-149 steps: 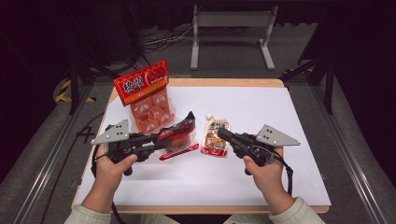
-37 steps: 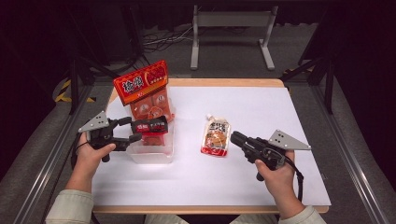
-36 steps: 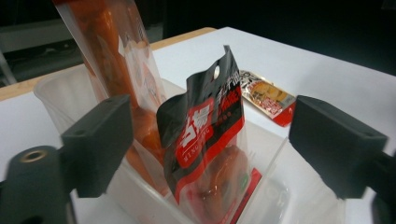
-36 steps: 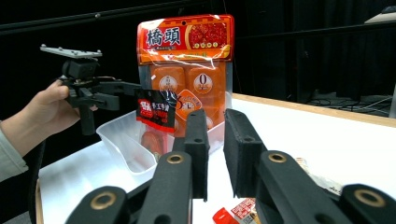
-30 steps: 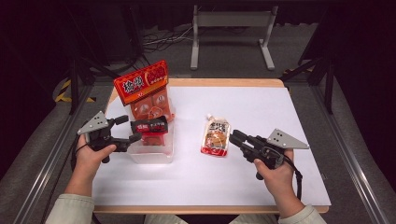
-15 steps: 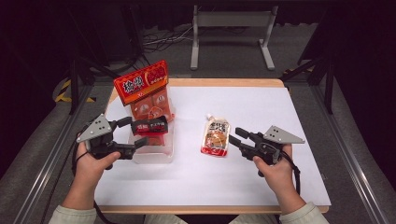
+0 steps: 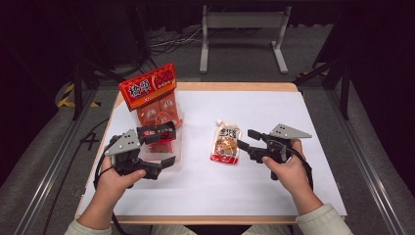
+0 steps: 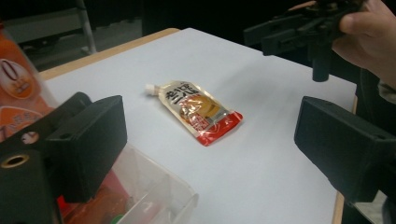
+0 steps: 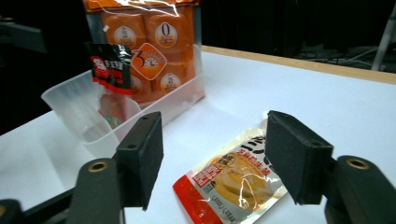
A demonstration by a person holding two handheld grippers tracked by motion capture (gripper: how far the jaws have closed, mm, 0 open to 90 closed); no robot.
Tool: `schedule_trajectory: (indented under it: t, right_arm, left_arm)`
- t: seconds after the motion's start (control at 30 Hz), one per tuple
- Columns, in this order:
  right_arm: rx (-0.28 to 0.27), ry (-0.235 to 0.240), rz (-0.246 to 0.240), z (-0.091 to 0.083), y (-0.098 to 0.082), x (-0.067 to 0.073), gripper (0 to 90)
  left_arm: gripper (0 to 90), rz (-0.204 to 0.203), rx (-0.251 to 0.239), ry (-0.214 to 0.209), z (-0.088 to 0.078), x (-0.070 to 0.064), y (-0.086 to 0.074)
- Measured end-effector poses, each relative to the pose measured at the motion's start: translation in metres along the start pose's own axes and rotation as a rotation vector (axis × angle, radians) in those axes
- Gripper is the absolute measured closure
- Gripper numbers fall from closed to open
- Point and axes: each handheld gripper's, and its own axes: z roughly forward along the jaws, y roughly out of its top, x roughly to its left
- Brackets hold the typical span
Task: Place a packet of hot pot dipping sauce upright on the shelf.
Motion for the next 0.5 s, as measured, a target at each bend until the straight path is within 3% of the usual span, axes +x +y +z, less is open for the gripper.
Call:
schedule_trajectory:
  t: [0.13, 0.33, 0.5]
  right_arm:
    - [0.038, -0.017, 0.03, 0.012, 0.003, -0.006, 27.6]
    - [0.086, -0.042, 0.065, 0.028, 0.005, -0.017, 25.0]
    - [0.203, -0.052, 0.04, 0.041, 0.005, -0.028, 26.6]
  left_arm:
    - [10.4, 0.003, 0.027, -0.016, 0.006, -0.004, -0.002]
    - [10.4, 0.002, 0.046, -0.018, 0.01, -0.006, -0.005]
    - [10.4, -0.003, 0.052, -0.017, 0.011, -0.006, -0.007]
